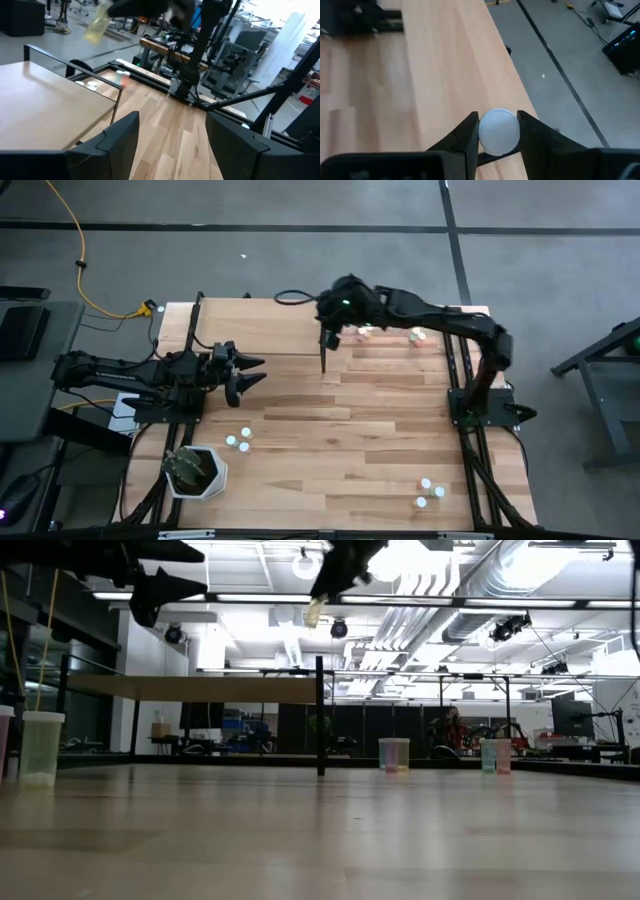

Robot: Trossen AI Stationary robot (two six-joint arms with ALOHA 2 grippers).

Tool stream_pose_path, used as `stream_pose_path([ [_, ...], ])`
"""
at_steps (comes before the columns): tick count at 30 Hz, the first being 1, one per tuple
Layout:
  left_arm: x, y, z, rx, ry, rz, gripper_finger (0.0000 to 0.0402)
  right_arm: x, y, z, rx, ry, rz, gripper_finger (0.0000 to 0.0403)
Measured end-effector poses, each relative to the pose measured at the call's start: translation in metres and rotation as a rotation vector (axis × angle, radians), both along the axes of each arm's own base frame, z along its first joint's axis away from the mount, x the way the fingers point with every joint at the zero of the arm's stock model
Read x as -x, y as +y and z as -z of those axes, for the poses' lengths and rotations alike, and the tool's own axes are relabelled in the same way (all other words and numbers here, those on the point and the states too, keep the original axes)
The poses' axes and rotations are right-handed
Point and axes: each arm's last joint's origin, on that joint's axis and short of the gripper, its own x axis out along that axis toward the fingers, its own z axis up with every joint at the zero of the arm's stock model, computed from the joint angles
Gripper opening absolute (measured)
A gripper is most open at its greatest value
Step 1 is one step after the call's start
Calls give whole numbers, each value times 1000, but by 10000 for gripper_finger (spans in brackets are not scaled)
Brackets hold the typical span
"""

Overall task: Pick and place medicine bottles onto shelf by color
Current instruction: Put the top right yellow pill bottle on the shelf

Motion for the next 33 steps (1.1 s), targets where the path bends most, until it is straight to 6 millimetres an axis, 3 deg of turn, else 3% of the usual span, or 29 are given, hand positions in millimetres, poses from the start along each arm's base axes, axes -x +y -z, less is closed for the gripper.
stream_pose_path([
  [5,0,0,0,0,0,0,220,-26,-23,23,-13,63,20,99],
  [9,0,0,0,-17,6,1,220,-35,-39,36,-30,109,47,99],
  [24,0,0,0,-25,9,1,220,-28,-66,43,-106,122,93,99],
  [33,0,0,0,-25,9,1,220,-24,-67,46,-138,154,83,99],
])
